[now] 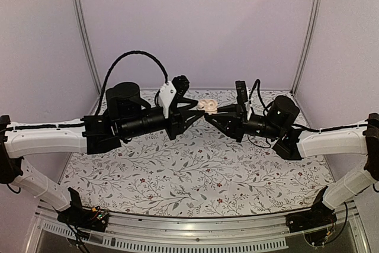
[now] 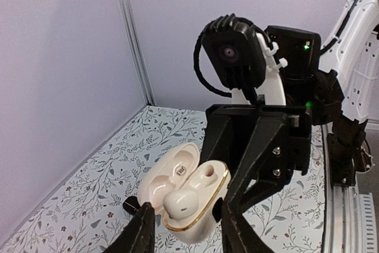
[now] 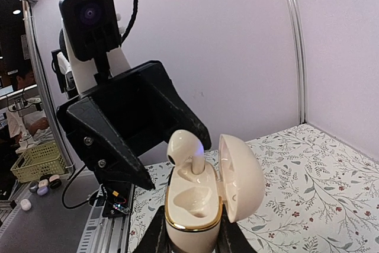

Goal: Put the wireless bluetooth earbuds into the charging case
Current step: Insert the left earbud into the left side groove of the charging case.

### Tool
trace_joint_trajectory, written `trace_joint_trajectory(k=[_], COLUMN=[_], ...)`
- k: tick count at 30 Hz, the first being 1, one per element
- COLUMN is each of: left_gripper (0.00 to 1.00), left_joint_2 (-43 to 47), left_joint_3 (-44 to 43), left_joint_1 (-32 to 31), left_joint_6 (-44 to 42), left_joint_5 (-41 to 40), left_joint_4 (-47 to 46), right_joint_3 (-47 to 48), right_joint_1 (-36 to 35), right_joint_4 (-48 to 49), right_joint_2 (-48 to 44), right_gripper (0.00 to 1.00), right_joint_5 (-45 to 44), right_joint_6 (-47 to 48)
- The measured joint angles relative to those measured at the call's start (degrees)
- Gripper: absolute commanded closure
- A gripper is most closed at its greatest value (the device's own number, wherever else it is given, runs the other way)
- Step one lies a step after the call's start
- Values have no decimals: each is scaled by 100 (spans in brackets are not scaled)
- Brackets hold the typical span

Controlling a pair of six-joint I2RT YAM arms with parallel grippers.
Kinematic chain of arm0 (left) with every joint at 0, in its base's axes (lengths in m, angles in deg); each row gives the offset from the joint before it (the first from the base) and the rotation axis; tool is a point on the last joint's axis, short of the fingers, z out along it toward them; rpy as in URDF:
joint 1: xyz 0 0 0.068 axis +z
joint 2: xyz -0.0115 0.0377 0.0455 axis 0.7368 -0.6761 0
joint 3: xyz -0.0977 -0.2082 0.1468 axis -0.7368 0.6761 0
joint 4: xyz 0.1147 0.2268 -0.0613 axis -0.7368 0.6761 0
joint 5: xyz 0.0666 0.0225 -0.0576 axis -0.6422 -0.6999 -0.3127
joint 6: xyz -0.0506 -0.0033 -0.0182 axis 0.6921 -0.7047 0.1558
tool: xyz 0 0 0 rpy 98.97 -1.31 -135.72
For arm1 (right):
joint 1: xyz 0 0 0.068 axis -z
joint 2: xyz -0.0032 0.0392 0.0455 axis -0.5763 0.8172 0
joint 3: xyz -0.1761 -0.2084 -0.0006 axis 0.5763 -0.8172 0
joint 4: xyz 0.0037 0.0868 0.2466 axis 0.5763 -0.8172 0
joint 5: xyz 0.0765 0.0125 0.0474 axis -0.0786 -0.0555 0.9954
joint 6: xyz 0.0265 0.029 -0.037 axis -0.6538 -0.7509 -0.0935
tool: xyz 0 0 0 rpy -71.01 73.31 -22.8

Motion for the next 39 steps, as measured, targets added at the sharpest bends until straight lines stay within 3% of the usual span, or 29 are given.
trace_joint_trajectory(k=[6,11,28,39], left_gripper=[34,23,22,25], left_joint_2=[323,654,522,210], left_joint_3=[186,273,-90,-219], left_joint_1=[-2,35,448,492], left_joint_6=[-28,-22,678,841], left_joint_5=[42,177,1207,1228], left_joint_4=[101,275,901,927], right_joint_3=[0,0,0,0], right_joint_1=[0,0,0,0], right_joint_4=[-13,-133,-848,-1038], right_joint_2=[-9,-76,-188,-188], right_gripper=[100,100,100,100], right_joint_5=[13,151,802,935], right_joint_6=[72,262,1016,1128])
